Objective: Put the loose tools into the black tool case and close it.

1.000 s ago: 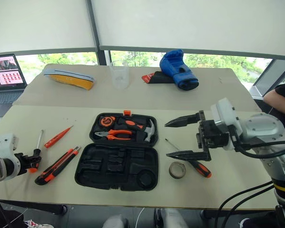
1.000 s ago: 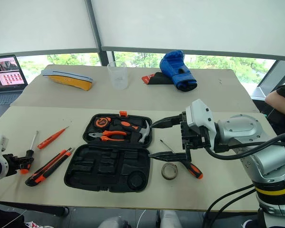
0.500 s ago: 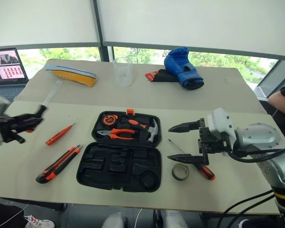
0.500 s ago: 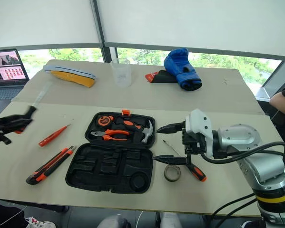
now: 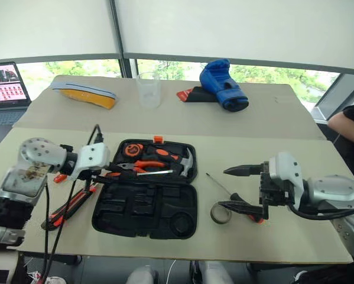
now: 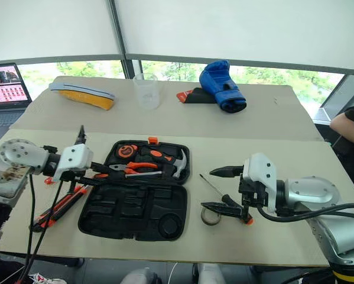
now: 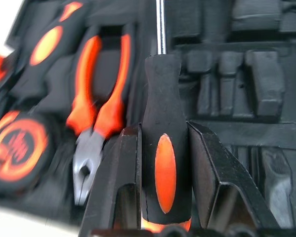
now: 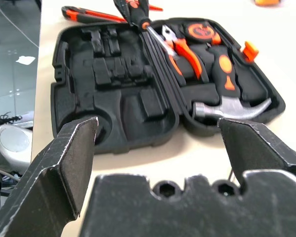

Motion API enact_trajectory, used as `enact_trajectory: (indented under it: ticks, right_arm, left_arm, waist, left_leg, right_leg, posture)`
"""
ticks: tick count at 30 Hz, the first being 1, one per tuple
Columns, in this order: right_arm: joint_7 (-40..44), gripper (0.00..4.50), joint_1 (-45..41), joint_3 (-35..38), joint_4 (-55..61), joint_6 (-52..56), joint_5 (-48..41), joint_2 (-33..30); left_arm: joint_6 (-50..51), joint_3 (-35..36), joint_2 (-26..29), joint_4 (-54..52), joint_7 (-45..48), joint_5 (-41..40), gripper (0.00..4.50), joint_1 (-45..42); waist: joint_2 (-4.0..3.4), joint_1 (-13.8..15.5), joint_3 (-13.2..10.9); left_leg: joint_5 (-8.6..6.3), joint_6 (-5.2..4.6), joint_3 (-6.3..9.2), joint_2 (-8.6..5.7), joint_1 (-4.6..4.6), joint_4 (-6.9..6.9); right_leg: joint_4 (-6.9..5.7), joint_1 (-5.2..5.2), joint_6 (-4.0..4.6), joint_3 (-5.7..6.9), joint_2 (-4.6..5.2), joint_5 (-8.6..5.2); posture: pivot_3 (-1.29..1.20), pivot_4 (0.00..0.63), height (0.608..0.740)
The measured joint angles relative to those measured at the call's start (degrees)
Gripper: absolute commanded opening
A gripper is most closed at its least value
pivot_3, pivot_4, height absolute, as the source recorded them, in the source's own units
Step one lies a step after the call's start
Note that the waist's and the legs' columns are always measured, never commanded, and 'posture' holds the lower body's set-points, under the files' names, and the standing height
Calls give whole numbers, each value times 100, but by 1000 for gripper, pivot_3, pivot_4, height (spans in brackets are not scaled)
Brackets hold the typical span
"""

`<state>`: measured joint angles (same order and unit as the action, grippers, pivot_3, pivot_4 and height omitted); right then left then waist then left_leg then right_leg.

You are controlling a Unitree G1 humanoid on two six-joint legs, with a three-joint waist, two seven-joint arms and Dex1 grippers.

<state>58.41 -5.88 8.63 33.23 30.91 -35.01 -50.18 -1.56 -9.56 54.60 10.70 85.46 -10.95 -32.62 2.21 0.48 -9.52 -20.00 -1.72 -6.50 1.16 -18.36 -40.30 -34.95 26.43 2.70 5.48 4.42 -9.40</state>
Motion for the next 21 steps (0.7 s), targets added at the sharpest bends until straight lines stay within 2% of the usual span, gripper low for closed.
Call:
enact_trajectory:
  ticks: [10, 16, 21]
  right_arm:
    - [-232, 4500, 209, 131, 243, 0, -4, 1]
    - [-304, 4500, 148, 129, 249, 1, -11, 3]
    - [-372, 4500, 61, 119, 249, 1, -17, 11]
  left_arm:
    - [-1121, -301, -273, 1068, 232, 633, 854, -434]
    - [-1164, -310, -551, 1160, 172, 664, 854, -498]
    - [-686, -386, -620, 841, 233, 667, 854, -482]
  waist:
    - [0, 29, 0]
    - [0, 29, 0]
    - [1, 28, 0]
  left_leg:
    - [-23, -42, 2, -5, -6, -33]
    - [-38, -68, 1, -8, -5, -65]
    - [-45, -79, 2, -8, -5, -70]
  right_leg:
    - [1, -4, -14, 1, 5, 6]
    - [2, -11, -34, -2, 13, 14]
    - [3, -10, -39, -5, 13, 16]
  posture:
    - [0, 150, 738]
    - [0, 150, 738]
    - [0, 150, 738]
